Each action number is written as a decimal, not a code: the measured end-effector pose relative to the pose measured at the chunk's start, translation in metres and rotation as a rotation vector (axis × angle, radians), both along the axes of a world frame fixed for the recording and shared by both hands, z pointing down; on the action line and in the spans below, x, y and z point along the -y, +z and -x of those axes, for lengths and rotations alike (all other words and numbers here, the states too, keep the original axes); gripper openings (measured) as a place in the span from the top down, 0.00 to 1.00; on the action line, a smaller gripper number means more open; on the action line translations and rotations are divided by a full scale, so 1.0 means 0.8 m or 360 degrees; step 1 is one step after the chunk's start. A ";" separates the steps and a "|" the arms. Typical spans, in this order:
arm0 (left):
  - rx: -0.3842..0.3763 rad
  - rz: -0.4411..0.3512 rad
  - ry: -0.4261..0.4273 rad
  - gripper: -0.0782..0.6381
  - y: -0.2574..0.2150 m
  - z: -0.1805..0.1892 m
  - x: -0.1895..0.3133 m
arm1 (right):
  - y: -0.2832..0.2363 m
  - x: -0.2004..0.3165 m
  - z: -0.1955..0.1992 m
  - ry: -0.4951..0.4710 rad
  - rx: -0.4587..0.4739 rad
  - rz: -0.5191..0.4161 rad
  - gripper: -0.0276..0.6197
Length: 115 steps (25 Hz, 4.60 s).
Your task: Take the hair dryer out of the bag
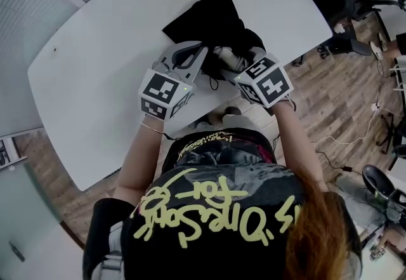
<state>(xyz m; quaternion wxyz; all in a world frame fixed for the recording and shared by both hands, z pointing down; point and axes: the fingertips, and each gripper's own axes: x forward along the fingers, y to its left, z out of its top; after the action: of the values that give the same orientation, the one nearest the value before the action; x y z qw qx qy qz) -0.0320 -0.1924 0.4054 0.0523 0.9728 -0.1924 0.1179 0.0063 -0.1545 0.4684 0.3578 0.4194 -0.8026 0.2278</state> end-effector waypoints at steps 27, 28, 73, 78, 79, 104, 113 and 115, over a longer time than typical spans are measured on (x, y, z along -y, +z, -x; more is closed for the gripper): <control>0.0122 -0.0052 -0.0064 0.89 0.015 0.012 0.009 | 0.037 -0.039 -0.004 -0.0072 -0.0083 0.0014 0.54; 0.0124 -0.0052 -0.0057 0.89 0.015 0.011 0.007 | 0.040 -0.039 -0.004 -0.0069 -0.0075 0.0011 0.54; 0.0120 -0.0046 -0.0331 0.89 -0.005 0.000 -0.012 | 0.045 -0.001 0.015 -0.0282 -0.0097 0.0305 0.65; 0.0172 -0.0099 -0.0388 0.89 -0.009 -0.006 -0.007 | 0.037 0.000 0.005 -0.0318 -0.0071 0.0303 0.65; 0.0173 -0.0100 -0.0393 0.89 -0.010 -0.006 -0.007 | 0.034 -0.001 0.003 -0.0328 -0.0067 0.0303 0.65; 0.0220 -0.0054 -0.0505 0.88 -0.009 -0.022 0.018 | 0.009 -0.012 -0.048 -0.0440 0.0044 0.0173 0.65; 0.0234 -0.0068 -0.0534 0.88 -0.012 -0.022 0.025 | -0.003 -0.014 -0.052 -0.0495 0.0110 0.0110 0.65; 0.0240 -0.0070 -0.0532 0.88 -0.011 -0.024 0.026 | -0.005 -0.016 -0.053 -0.0506 0.0127 0.0110 0.65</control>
<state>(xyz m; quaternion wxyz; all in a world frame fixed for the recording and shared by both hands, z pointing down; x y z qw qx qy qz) -0.0127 -0.2135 0.3965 0.0355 0.9166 -0.3572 0.1760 0.0488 -0.1421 0.4642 0.3715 0.2653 -0.8640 0.2123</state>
